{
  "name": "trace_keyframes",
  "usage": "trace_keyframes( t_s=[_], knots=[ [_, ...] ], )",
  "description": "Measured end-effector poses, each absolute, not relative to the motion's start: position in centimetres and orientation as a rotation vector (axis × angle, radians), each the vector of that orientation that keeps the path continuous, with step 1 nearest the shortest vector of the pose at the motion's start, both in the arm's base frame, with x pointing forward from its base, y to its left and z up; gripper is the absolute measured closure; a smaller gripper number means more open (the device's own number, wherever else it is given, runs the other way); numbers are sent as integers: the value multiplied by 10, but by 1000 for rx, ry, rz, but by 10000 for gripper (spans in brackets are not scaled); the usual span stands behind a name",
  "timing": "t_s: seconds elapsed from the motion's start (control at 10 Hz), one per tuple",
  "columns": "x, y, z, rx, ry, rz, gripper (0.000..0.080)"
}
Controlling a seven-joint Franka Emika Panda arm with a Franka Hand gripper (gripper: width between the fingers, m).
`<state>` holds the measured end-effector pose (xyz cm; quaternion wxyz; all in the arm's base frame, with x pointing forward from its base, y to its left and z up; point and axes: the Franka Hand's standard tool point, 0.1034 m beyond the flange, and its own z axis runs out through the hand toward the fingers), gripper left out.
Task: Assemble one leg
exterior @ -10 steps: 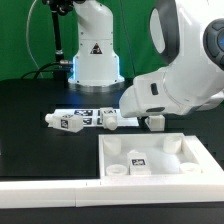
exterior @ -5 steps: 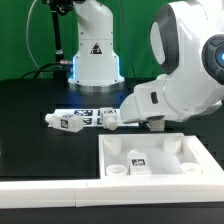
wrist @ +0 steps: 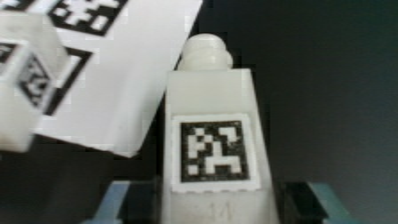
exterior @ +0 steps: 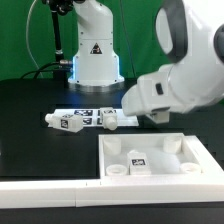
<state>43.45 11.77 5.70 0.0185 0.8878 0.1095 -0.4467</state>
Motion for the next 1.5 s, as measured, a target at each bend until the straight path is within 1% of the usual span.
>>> trace_keyframes(
  t_s=[0.1, 0.2, 0.3, 0.4, 0.7, 0.8, 0.9, 1.0, 1.1, 1.4, 1.5],
  knots=[
    [452, 117, 77, 2737, 364, -1378, 515],
    [466, 120, 89, 2695, 405, -1329, 515],
    [468, 126, 89, 2687, 430, -1306, 515],
    [467, 125, 86, 2697, 433, -1305, 514],
    [477, 128, 80, 2744, 473, -1235, 514],
    [499, 123, 89, 2811, 504, -1142, 514],
    [514, 114, 105, 2859, 480, -1086, 514],
    [530, 106, 113, 2905, 495, -1003, 514],
    [535, 104, 119, 2929, 493, -937, 514],
    [547, 106, 117, 3024, 504, -597, 514],
    [545, 106, 119, 3058, 463, -568, 514]
  ],
)
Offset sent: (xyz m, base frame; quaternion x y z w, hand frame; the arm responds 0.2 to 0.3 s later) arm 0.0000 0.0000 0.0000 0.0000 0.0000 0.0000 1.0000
